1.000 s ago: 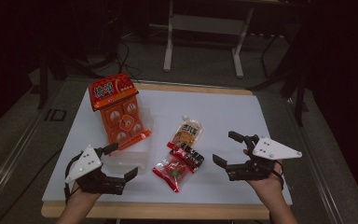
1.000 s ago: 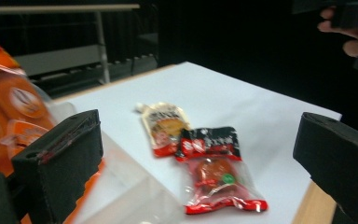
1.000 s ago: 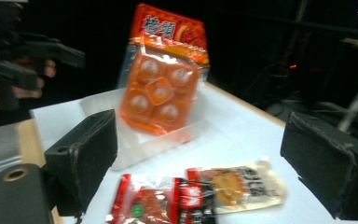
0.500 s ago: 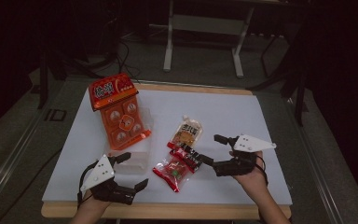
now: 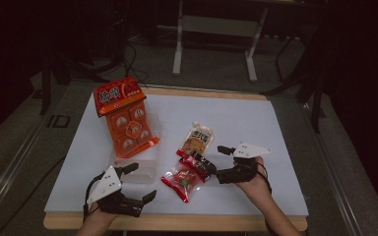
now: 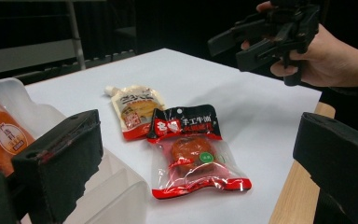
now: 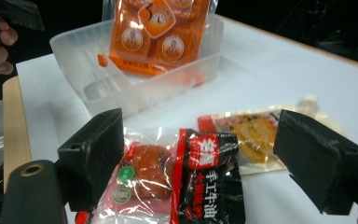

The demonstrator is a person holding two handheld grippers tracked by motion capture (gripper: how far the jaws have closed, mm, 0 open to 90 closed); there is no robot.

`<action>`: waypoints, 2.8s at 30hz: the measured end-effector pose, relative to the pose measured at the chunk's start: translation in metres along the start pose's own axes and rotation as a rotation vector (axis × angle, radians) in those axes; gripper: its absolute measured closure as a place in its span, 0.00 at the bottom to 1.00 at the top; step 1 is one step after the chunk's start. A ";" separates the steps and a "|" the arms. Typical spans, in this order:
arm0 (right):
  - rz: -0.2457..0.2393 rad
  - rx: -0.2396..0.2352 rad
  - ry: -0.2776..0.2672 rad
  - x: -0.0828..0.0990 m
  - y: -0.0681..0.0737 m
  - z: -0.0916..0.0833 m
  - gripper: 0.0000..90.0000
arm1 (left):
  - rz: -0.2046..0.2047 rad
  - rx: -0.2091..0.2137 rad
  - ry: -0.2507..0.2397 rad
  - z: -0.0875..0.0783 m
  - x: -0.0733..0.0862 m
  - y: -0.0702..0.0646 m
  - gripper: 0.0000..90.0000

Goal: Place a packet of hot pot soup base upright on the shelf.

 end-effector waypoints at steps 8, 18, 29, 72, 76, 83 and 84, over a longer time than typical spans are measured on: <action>0.019 0.008 0.041 0.015 -0.009 0.011 0.18 | 0.021 0.013 0.018 0.005 0.004 -0.004 0.02; 0.054 0.001 0.076 0.023 -0.015 0.022 0.18 | 0.012 0.014 0.022 0.005 0.006 -0.003 0.02; 0.089 -0.007 0.138 0.037 -0.022 0.037 0.18 | 0.017 0.017 0.036 0.005 0.011 -0.002 0.02; 0.103 -0.035 0.304 0.050 -0.014 0.041 1.00 | -0.002 0.047 0.049 0.008 0.015 -0.005 0.02; 0.067 -0.035 0.287 0.040 -0.009 0.036 1.00 | -0.006 0.042 0.041 0.009 0.014 -0.003 0.02; 0.023 -0.060 0.235 0.020 0.003 0.030 1.00 | 0.027 0.037 0.058 0.008 0.015 0.000 0.02; 0.011 -0.064 0.229 0.017 0.005 0.029 1.00 | 0.020 0.047 0.056 0.009 0.015 -0.001 0.02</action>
Point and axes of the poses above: each handheld gripper's, and its own axes: z roughly forward along the jaws, x roughly out of its underside, y roughly to its left, the point moved 4 cm from there along z, roughly forward along the jaws, and after that the axes turned 7 degrees about -y, right-handed, at the moved point
